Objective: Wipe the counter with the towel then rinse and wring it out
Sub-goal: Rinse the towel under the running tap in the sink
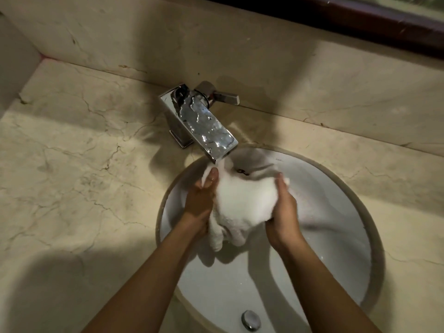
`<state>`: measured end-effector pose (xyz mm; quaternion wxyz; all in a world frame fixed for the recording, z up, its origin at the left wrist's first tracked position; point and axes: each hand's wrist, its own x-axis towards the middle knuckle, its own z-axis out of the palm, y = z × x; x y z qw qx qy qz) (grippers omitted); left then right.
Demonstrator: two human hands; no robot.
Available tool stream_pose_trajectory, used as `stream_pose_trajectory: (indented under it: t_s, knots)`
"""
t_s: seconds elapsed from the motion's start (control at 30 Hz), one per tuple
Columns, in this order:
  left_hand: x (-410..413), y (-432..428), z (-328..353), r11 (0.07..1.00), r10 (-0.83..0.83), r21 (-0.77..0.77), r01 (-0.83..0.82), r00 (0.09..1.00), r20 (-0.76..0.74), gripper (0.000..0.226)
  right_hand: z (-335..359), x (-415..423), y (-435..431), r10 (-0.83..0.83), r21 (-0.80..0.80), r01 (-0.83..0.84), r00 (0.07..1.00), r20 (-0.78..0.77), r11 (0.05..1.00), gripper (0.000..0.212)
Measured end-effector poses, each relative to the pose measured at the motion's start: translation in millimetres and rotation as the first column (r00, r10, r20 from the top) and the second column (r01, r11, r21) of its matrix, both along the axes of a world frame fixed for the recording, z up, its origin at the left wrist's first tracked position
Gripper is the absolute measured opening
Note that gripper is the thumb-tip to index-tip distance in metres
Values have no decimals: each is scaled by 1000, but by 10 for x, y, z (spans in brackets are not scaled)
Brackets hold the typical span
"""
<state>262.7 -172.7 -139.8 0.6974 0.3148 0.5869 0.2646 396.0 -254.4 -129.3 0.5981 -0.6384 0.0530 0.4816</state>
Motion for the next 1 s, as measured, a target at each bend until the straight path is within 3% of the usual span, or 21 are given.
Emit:
stream_pose_trajectory:
  t_s: [0.1,0.17,0.23,0.33,0.43,0.57,0.67,0.73,0.8,0.87,0.93,1.0]
  knots:
    - [-56,-4,-38,998,-60,-5,60,998,3,28,81,220,-195,14,85,0,986,-165,996,44]
    - [-60,-38,-53,996,-84,-14,84,996,40,27,107,291,-252,116,89,-101,976,-186,991,43]
    - [-66,-67,-73,984,-162,57,166,985,-62,28,115,283,-238,198,73,-188,965,-170,979,44]
    - [-62,-160,-70,933,-309,131,337,931,-194,64,119,158,-165,236,98,-224,961,-146,970,43]
    - [-54,-262,30,926,-280,190,325,932,-230,94,140,15,-102,182,151,-158,970,-159,976,38]
    - [-126,-251,79,935,-229,230,271,954,-194,78,144,-122,19,265,151,-242,952,-151,958,23]
    - [-105,-301,87,899,-309,212,383,899,-311,81,140,-195,77,212,155,-187,963,-164,970,13]
    - [-89,-346,105,905,-305,186,383,888,-345,96,117,-216,74,158,179,-122,965,-207,976,14]
    - [-74,-364,81,904,-246,229,360,878,-410,129,84,-233,72,140,169,-100,959,-245,981,47]
    - [-48,-370,55,893,-200,293,341,885,-421,122,80,-239,68,158,145,-126,959,-235,981,60]
    - [-15,-357,121,877,-267,285,388,884,-384,103,98,-211,72,159,139,-131,963,-217,982,46]
    - [-19,-309,120,860,-319,289,420,886,-338,66,188,-185,80,177,159,-150,969,-174,976,43]
